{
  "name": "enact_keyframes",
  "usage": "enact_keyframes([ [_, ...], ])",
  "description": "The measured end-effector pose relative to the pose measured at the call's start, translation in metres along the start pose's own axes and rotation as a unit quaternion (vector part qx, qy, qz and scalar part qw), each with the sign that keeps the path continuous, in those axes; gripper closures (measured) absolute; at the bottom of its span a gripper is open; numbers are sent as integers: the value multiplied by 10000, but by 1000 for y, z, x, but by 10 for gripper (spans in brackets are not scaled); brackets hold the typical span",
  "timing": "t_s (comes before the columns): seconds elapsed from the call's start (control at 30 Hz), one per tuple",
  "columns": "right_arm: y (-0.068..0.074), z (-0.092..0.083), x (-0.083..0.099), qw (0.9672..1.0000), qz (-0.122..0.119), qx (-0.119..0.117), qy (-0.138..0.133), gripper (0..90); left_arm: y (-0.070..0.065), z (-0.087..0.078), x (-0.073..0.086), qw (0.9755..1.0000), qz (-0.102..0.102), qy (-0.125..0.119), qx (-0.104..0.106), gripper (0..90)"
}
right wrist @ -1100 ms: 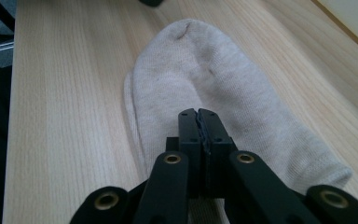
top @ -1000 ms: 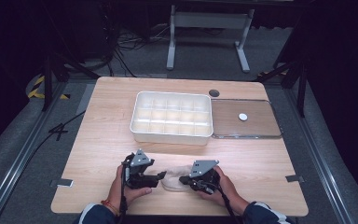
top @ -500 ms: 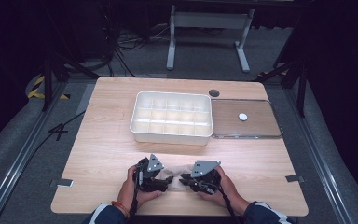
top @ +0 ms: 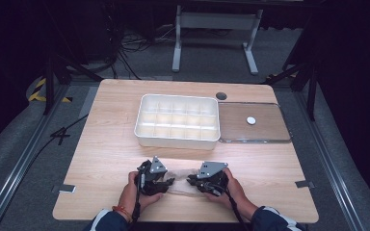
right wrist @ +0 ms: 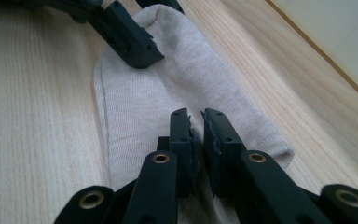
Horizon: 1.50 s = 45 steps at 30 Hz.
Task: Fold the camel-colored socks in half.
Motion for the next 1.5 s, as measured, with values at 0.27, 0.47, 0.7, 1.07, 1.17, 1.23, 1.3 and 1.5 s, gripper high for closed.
enact_keyframes([
  [0.27,-5,7,-9,10000,8,28,73,828,-1,-2,1,9999,2,19,141,794],
  [0.47,-7,10,-12,10000,21,47,62,832,-7,-13,-11,9993,100,-344,130,815],
  [0.7,-7,11,-13,9999,44,31,101,834,-12,-19,-20,9973,155,-643,329,813],
  [1.07,-8,17,-21,9997,-107,-3,206,840,-25,-21,-37,9937,281,-949,532,809],
  [1.17,-8,19,-24,9998,-95,-2,171,840,-24,-21,-39,9937,248,-964,522,811],
  [1.23,-8,20,-25,9999,-60,-24,141,833,-22,-21,-39,9948,301,-883,413,812],
  [1.3,-9,21,-26,9999,4,-86,80,826,-18,-22,-38,9956,201,-854,338,812],
  [1.5,-10,23,-27,10000,17,-52,-44,830,-16,-21,-43,9954,316,-859,265,809],
])
Point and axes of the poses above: each handheld gripper's, and its own axes: z roughly forward along the jaws, x roughly out of its underside, y roughly to its left, the point moved 10 cm from there along z, roughly forward along the jaws, and after that the axes turned 9 degrees about y, right-handed, at the moved point
